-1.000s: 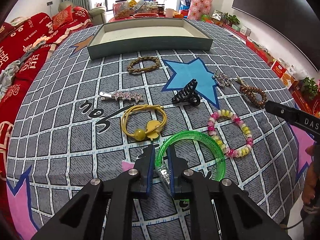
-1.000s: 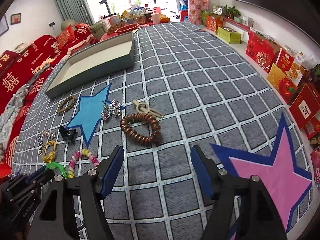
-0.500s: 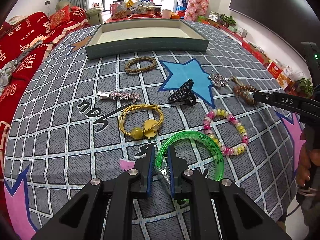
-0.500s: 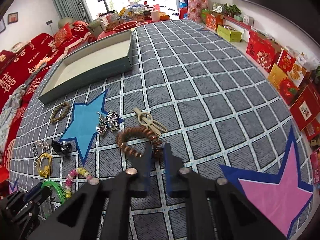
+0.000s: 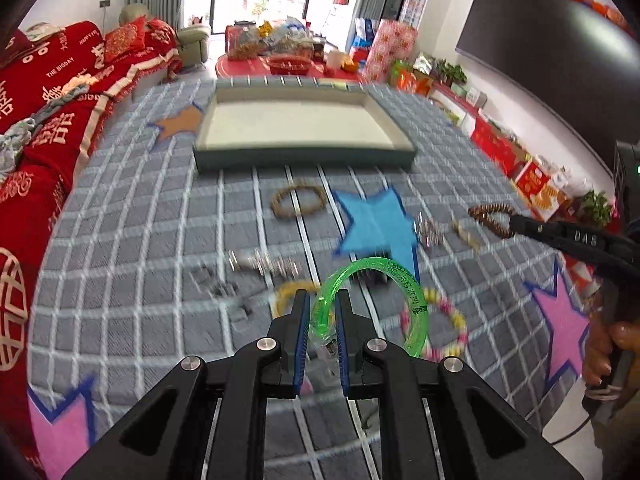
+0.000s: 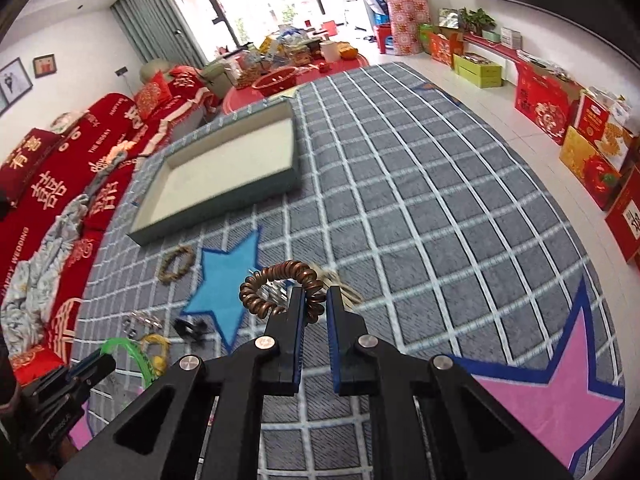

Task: Organize jewelry
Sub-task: 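Carry both items into the tray and open both tools to release them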

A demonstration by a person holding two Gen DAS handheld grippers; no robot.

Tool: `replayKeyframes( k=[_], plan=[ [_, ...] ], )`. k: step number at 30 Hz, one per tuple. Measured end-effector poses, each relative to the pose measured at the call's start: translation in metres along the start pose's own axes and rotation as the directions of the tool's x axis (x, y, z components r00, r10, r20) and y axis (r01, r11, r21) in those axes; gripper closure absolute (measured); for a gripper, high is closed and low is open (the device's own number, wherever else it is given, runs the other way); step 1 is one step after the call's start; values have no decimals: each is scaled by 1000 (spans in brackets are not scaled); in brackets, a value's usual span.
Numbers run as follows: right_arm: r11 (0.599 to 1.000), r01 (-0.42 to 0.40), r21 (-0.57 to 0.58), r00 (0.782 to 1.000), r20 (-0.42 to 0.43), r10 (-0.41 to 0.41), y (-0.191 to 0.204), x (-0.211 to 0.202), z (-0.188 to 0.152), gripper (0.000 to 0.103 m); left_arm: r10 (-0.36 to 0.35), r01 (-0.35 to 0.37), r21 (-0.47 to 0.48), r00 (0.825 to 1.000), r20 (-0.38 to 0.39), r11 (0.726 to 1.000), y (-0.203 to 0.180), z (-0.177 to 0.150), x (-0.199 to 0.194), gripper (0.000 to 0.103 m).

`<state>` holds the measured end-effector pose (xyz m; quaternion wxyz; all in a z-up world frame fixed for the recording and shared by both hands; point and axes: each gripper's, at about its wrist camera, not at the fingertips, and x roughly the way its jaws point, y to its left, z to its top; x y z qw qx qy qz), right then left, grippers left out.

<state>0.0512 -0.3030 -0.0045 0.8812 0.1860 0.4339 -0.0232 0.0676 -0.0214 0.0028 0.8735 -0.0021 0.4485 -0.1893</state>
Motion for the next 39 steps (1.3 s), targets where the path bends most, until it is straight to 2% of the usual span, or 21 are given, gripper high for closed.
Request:
replayKeyframes(
  k=[4,10,16,22,26,30,34,39],
  plan=[
    [998,-51,-32,999,4,52,20,4,29,92,19,-19,-3,998,58,1000,11,40,-9,77],
    [990,-95,-100,995,20,98,57,25,95,92,57,-58,0,991,119,998,25,102,0,77],
    [987,-109,-115,994,-18,108,79,74,152,92,83,-82,-8,989,122,997,41,170,44,77],
    [988,-99,-115,994,-65,92,89,144,195,92,120,-119,-15,990,77,993,56,218,116,77],
    [992,-87,-96,992,-99,78,90,183,207,92,159,-158,-31,987,38,987,68,230,160,77],
    [994,-77,-76,989,-129,66,86,214,206,92,186,-186,-27,983,-12,982,74,227,196,77],
    [996,-66,-55,985,-164,56,79,236,199,92,227,-226,10,974,-24,974,72,222,211,77],
    [996,-58,-67,985,-163,47,78,240,190,92,261,-260,32,965,-35,965,68,218,218,76]
  ],
)
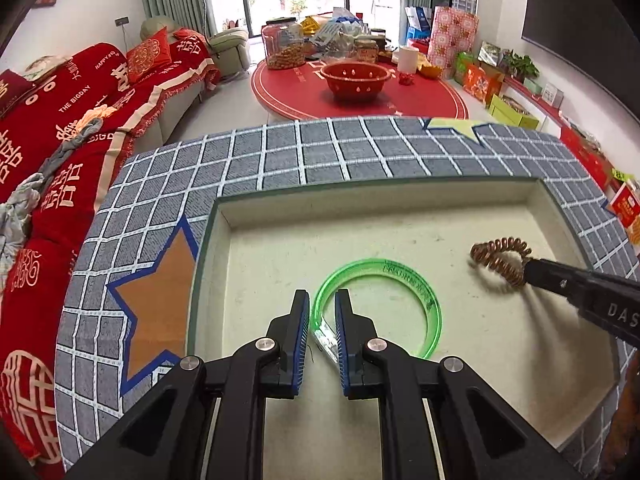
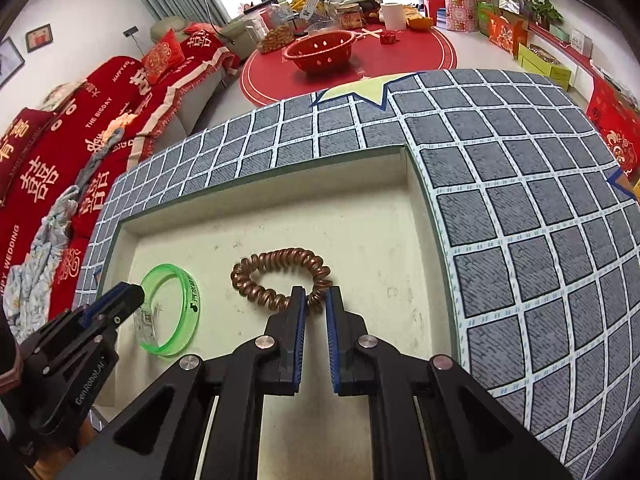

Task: Organize jewelry
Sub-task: 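Carry both items into the tray and open both tools to release them, then move both tools back over the remaining jewelry on the mat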

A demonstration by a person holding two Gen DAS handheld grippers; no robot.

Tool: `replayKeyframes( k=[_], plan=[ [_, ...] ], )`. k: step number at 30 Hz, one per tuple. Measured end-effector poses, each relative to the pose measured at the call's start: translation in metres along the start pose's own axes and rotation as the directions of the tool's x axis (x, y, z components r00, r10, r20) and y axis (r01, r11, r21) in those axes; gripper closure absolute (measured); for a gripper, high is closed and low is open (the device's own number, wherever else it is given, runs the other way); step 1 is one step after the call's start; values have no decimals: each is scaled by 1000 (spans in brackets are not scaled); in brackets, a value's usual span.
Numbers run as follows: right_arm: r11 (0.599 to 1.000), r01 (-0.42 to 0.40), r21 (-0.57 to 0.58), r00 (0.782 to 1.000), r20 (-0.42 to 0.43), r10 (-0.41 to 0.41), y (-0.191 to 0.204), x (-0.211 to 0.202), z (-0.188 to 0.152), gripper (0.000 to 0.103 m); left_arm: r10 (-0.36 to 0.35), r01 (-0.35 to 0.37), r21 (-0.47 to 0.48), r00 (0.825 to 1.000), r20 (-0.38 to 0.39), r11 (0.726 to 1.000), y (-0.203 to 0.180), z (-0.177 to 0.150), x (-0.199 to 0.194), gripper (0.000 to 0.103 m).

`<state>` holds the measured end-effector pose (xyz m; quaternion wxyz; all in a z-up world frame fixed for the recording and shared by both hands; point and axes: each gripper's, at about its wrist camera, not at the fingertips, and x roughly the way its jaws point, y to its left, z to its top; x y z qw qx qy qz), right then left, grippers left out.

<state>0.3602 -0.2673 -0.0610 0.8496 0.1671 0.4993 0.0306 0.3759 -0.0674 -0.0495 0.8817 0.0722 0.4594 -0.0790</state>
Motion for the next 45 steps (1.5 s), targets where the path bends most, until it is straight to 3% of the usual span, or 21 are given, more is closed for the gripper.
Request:
replayKeyframes(
  k=[3,10,11,12,13,14,15,18,21,24,32,36,40,45],
  plan=[
    [1000,-3,4,1000,-6,3,0,0,-2,89,33,-33,30,999,6,999,-6,0,-2,76],
    [999,-33,32,999,-18,33,-4,-11,-7,83,24,-24,6,999,40,1000,-1,-2,-29,76],
    [998,-50,44,999,-9,50,-5,-17,-8,78,21,-21,2,999,46,1000,0,-3,-33,68],
    [997,-62,53,998,2,62,-5,-23,-9,67,15,-14,-7,998,56,1000,1,-4,-41,26],
    [995,-76,58,997,17,75,-4,-31,-9,59,14,-13,-19,997,71,1000,4,-5,-48,3],
    [995,-82,57,996,28,81,-3,-37,-10,47,24,-21,-36,994,102,999,6,-8,-58,0],
    [995,-88,53,995,42,86,-1,-45,-12,45,21,-16,-36,989,148,999,7,-12,-71,0],
    [993,-116,37,991,71,113,7,-69,-19,42,10,-6,-24,987,158,1000,10,-23,-92,0],
    [989,-146,29,984,109,142,10,-98,-32,22,-4,9,-31,985,172,999,18,-43,-114,0],
    [984,-175,15,975,143,172,12,-127,-53,17,-24,30,-33,985,170,999,29,-65,-133,0],
    [978,-203,43,954,235,188,0,-182,-121,14,-68,78,-95,992,106,992,55,-147,-161,0],
    [976,-197,92,971,154,181,-9,-183,-153,14,-50,55,-61,995,82,997,52,-184,-171,0],
    [989,-121,86,990,88,114,-13,-180,-189,14,-37,38,-11,997,66,999,41,-212,-176,0],
    [997,-30,77,999,19,29,-19,-169,-237,14,-99,99,-23,995,-3,995,29,-235,-171,0]
  ],
)
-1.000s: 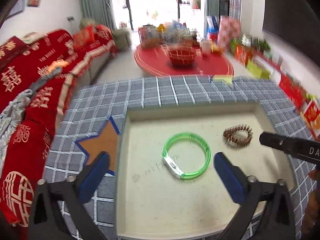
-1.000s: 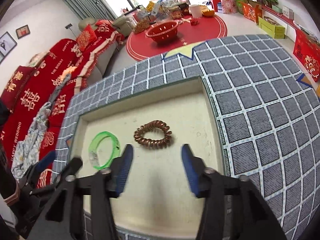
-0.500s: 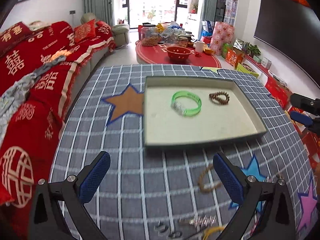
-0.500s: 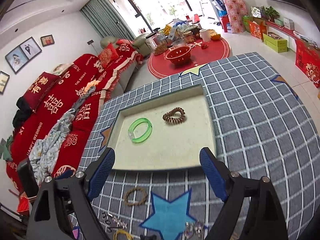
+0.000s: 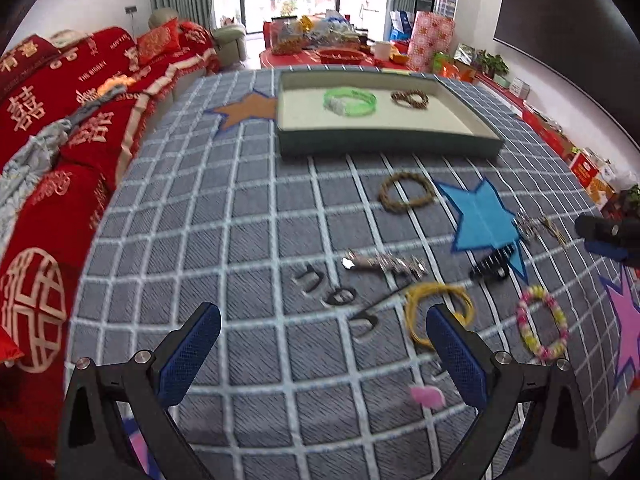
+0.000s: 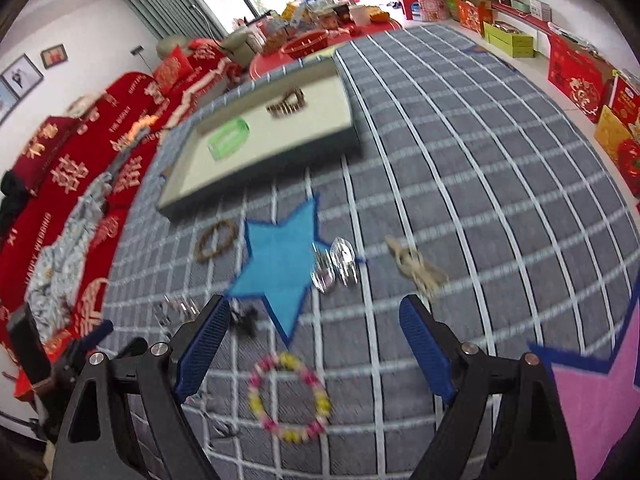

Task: Organize jewelry
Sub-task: 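Move both tools back over the remaining jewelry on the mat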

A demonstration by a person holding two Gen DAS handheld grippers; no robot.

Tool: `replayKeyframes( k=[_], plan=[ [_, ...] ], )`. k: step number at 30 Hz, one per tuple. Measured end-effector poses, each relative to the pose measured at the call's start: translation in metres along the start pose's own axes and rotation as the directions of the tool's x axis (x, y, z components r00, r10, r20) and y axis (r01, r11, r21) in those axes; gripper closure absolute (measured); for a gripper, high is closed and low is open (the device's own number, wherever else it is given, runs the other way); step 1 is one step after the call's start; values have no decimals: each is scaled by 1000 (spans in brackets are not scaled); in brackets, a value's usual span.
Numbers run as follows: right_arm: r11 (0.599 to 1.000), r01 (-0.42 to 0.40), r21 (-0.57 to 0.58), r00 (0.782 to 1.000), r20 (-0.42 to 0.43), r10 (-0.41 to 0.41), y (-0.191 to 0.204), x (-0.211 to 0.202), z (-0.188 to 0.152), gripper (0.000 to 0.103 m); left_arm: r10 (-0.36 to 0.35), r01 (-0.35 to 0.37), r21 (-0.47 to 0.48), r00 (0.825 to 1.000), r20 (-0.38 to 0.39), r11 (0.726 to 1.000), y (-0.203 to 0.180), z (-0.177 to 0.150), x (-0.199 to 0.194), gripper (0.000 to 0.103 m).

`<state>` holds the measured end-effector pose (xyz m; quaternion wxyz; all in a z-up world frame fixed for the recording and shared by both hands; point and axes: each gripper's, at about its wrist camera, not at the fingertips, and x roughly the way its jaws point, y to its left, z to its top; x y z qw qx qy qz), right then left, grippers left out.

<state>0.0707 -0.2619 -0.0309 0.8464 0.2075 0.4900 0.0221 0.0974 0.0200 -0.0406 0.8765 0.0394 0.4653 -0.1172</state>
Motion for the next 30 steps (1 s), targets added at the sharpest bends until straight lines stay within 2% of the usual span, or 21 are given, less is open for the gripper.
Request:
replayKeyframes(
  k=[3,7,16,17,22,27,30],
  plan=[
    [999,41,-16,999,-33,-41,-3,7,-21,14,-20,20,2,1000,-21,1000,-7,-7,5,0],
    [997,75,-21,996,-53,-76,-6,9,-39,14,-7,7,13,1000,-17,1000,-15,-6,7,0],
    [987,148,-67,987,-61,-152,-1,9,-52,14,0,1,38,1000,-24,999,-22,-6,13,0],
    [985,155,-76,985,-60,-160,1,10,-54,14,0,1,43,1000,-31,999,-23,-6,15,7],
    [970,204,-133,976,-50,-212,10,14,-60,14,-3,7,61,998,-59,998,-28,-5,23,13],
    [957,230,-179,970,-40,-240,16,17,-65,15,-37,39,83,999,-27,996,-35,-8,10,13],
    [948,245,-202,966,-34,-257,18,18,-67,15,-73,73,128,997,-3,989,-42,-11,1,13]
  ],
)
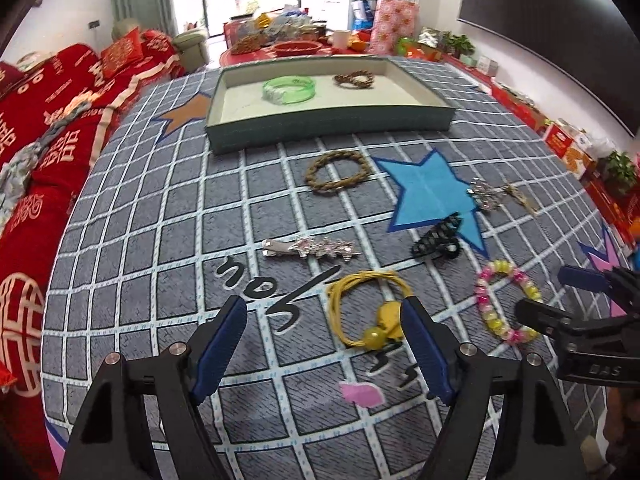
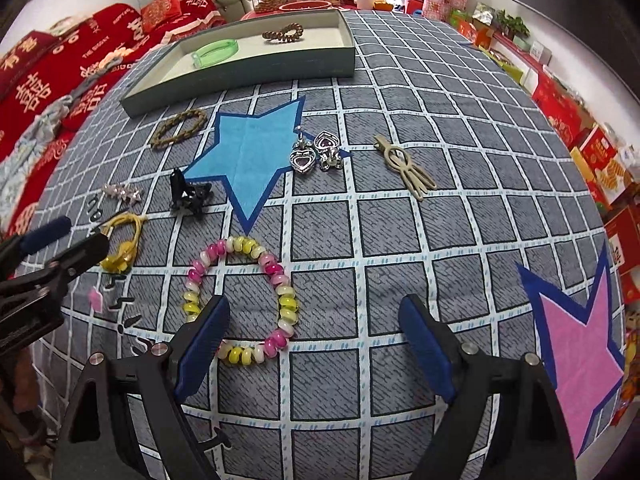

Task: Organize jewelry
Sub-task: 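Move both tools back over the remaining jewelry on the mat, then grasp the yellow hair tie with the left tool while the right tool grasps the beaded bracelet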

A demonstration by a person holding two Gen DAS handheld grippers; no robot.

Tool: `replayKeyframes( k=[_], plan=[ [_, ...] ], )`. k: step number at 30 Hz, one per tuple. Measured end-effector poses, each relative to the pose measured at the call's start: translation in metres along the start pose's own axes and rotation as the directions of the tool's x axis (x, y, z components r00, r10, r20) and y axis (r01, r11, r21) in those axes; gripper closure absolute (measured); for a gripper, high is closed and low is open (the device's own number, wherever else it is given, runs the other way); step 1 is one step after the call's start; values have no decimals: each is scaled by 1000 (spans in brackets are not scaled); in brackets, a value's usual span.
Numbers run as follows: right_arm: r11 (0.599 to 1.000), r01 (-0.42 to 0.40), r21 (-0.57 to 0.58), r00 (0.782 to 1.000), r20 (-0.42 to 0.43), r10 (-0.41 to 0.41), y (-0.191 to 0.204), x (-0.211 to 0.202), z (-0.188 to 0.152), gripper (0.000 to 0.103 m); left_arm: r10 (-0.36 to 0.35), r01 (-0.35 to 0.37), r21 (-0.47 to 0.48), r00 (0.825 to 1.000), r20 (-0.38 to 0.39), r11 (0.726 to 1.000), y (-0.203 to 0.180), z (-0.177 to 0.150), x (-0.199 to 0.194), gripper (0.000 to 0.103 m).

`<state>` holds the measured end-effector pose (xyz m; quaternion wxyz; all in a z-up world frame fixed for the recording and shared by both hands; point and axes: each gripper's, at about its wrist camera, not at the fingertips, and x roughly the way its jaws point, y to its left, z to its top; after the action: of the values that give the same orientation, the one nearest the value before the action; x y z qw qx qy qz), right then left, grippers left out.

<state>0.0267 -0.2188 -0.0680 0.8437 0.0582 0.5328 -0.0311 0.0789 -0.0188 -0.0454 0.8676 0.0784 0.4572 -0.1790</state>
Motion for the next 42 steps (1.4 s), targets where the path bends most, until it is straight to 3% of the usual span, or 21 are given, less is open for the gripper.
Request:
replayKeyframes(
  k=[4,8,13,16,17,19,20,21,27,36,42],
  plan=[
    [998,38,-44,999,8,-38,5,1,-3,17,4,-4,100,1000,-9,995,-18,-1,4,13],
    [997,44,-58,999,17,-43,7,-1,-5,22,15,-8,129,999,-50,992,-25,-5,17,13],
    [996,38,-74,999,23,-37,10,-2,-6,30,-31,38,120,998,-62,992,-26,-4,19,32],
    [996,30,-89,999,22,-28,15,-3,-5,39,-47,55,131,997,-60,990,-30,-4,17,58],
    [995,28,-96,999,21,-26,17,-4,-5,46,-53,61,138,997,-61,989,-31,-4,16,69],
    [994,24,-109,1000,23,-21,21,-6,-5,66,-59,67,134,997,-59,989,-32,-6,14,71],
    [993,25,-112,999,25,-22,23,-6,-5,87,-65,72,125,996,-57,990,-31,-7,13,71],
    [993,25,-111,999,24,-22,24,-6,-5,93,-75,81,108,996,-57,991,-28,-8,12,71],
    [998,-50,-45,998,38,51,13,-12,-6,93,-128,129,20,991,-34,991,-9,-10,-1,71],
    [996,-91,0,988,122,90,-4,-40,14,93,-113,114,-20,993,45,993,7,9,-27,71],
    [992,-124,5,978,171,121,-12,-56,45,93,-83,87,-36,991,104,996,19,36,-42,71]
  ],
)
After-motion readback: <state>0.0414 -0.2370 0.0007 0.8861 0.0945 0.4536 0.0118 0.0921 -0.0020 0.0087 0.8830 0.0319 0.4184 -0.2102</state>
